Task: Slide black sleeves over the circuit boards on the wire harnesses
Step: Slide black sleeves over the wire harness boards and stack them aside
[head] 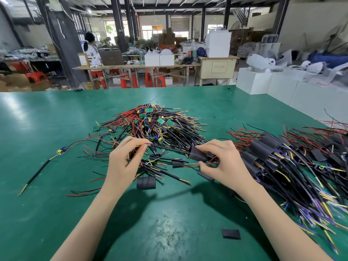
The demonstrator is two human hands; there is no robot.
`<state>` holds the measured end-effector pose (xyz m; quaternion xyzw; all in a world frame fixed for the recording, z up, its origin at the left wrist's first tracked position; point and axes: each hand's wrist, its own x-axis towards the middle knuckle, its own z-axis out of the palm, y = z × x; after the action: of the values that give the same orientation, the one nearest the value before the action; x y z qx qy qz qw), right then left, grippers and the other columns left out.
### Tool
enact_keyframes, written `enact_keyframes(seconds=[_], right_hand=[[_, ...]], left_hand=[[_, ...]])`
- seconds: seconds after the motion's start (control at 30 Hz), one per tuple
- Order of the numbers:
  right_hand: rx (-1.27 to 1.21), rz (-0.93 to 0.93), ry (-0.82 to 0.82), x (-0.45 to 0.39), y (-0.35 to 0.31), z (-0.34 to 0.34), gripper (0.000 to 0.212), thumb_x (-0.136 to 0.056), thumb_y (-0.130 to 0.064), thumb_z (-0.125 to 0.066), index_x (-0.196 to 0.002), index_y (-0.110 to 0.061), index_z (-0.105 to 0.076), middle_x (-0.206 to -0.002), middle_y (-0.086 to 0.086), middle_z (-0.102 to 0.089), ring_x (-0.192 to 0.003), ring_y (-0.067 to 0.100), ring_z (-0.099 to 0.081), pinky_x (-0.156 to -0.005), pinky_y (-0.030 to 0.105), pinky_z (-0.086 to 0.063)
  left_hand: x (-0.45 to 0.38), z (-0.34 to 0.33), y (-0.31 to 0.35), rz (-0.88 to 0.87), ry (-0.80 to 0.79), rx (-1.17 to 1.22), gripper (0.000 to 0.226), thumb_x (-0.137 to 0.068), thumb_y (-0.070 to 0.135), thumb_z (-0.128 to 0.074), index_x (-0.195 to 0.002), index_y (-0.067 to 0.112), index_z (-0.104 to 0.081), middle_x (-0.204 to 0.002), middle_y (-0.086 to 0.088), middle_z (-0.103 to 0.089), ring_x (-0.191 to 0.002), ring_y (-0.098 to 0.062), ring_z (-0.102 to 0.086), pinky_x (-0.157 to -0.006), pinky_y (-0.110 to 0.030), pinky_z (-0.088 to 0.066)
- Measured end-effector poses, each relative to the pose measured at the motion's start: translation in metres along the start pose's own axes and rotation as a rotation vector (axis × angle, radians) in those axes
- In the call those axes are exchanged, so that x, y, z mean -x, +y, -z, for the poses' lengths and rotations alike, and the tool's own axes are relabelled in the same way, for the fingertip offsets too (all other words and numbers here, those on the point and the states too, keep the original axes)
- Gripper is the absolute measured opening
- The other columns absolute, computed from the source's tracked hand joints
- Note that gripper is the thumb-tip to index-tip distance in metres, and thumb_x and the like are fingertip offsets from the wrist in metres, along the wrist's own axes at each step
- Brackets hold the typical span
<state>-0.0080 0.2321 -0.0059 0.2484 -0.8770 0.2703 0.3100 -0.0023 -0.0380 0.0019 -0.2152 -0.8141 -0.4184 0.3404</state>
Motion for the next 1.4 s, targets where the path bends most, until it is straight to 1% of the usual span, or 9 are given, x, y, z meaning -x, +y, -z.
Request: enact_keyframes(seconds=[0.2,0.37,0.63,0.87,1.0,1.1,1.2,1.3,1.4], right_hand=[[0.018,-0.147,0.01,0.001,0.001,-0.002,0.031,-0.065,-0.014,-0.077,-0.095,-0.019,-0.072,-0.08,-0.008,-0.064,-0.076,0.015,-0.06,-0.078,0.037,-0.044],[-0.008,-0.21,0.05,0.0,0.005,-0.001,0.031,-0.063,-0.014,-0.078,-0.093,-0.019,-0.073,-0.08,-0.004,-0.066,-0.073,0.017,-0.062,-0.078,0.04,-0.048],[-0.058,-0.054,-0.038,0.0,0.001,0.0,0.035,-0.066,-0.017,-0.072,-0.101,-0.021,-0.07,-0.09,-0.012,-0.065,-0.086,0.003,-0.058,-0.082,0.026,-0.036],[0.018,0.056,-0.069,0.0,0.0,0.002,0.034,-0.067,-0.021,-0.074,-0.101,-0.02,-0.071,-0.097,-0.012,-0.067,-0.09,0.008,-0.06,-0.086,0.029,-0.035],[0.066,0.069,-0.053,-0.001,0.001,0.005,0.033,-0.067,-0.023,-0.07,-0.1,-0.021,-0.071,-0.096,-0.011,-0.068,-0.088,0.012,-0.062,-0.084,0.031,-0.036],[0.136,0.087,-0.026,-0.002,0.0,0.004,0.033,-0.066,-0.021,-0.072,-0.099,-0.02,-0.071,-0.095,-0.009,-0.068,-0.086,0.015,-0.064,-0.081,0.034,-0.037],[0.145,0.158,-0.032,0.0,-0.008,-0.005,0.033,-0.064,-0.019,-0.074,-0.097,-0.02,-0.071,-0.093,-0.009,-0.069,-0.085,0.014,-0.064,-0.079,0.037,-0.041],[0.116,0.209,-0.091,0.002,-0.018,-0.017,0.032,-0.067,-0.022,-0.072,-0.099,-0.02,-0.07,-0.093,-0.009,-0.068,-0.087,0.014,-0.063,-0.081,0.036,-0.042],[0.081,0.181,-0.058,0.001,-0.02,-0.018,0.031,-0.067,-0.02,-0.071,-0.098,-0.018,-0.071,-0.093,-0.007,-0.068,-0.085,0.016,-0.064,-0.08,0.035,-0.041]], left_hand=[[0.0,0.001,0.003,-0.059,0.021,-0.024,0.016,-0.092,0.003,-0.06,-0.098,0.011,-0.073,-0.091,0.002,-0.063,-0.087,-0.012,-0.06,-0.079,-0.017,-0.042],[-0.001,0.003,0.005,-0.066,0.027,-0.008,0.017,-0.093,0.002,-0.06,-0.098,0.012,-0.073,-0.091,0.002,-0.062,-0.086,-0.015,-0.06,-0.078,-0.016,-0.043],[0.0,0.003,0.006,-0.042,-0.029,-0.013,0.017,-0.092,-0.001,-0.06,-0.097,0.009,-0.072,-0.093,0.001,-0.063,-0.09,-0.012,-0.06,-0.082,-0.02,-0.043],[0.0,0.004,0.002,0.027,-0.033,-0.079,0.011,-0.09,0.004,-0.065,-0.092,0.011,-0.073,-0.086,0.001,-0.065,-0.079,-0.012,-0.059,-0.075,-0.019,-0.044],[0.0,0.007,-0.005,0.012,-0.141,-0.115,0.004,-0.088,0.011,-0.07,-0.085,0.012,-0.073,-0.082,0.006,-0.066,-0.078,-0.007,-0.059,-0.076,-0.025,-0.047],[0.003,0.004,-0.004,0.003,-0.252,-0.129,0.014,-0.087,0.024,-0.062,-0.084,0.015,-0.073,-0.08,0.009,-0.066,-0.076,-0.009,-0.061,-0.074,-0.036,-0.05],[0.008,-0.009,0.002,-0.047,-0.336,-0.11,0.015,-0.089,0.023,-0.061,-0.088,0.014,-0.072,-0.082,0.007,-0.067,-0.078,-0.012,-0.063,-0.075,-0.038,-0.051],[0.014,-0.026,0.006,-0.021,-0.374,-0.029,0.008,-0.091,0.015,-0.064,-0.098,0.014,-0.069,-0.088,0.005,-0.065,-0.082,-0.01,-0.061,-0.077,-0.031,-0.049],[0.017,-0.029,0.004,0.197,-0.484,0.159,0.034,-0.088,0.013,-0.07,-0.118,0.024,-0.057,-0.104,0.007,-0.063,-0.085,-0.009,-0.057,-0.072,-0.018,-0.043]])
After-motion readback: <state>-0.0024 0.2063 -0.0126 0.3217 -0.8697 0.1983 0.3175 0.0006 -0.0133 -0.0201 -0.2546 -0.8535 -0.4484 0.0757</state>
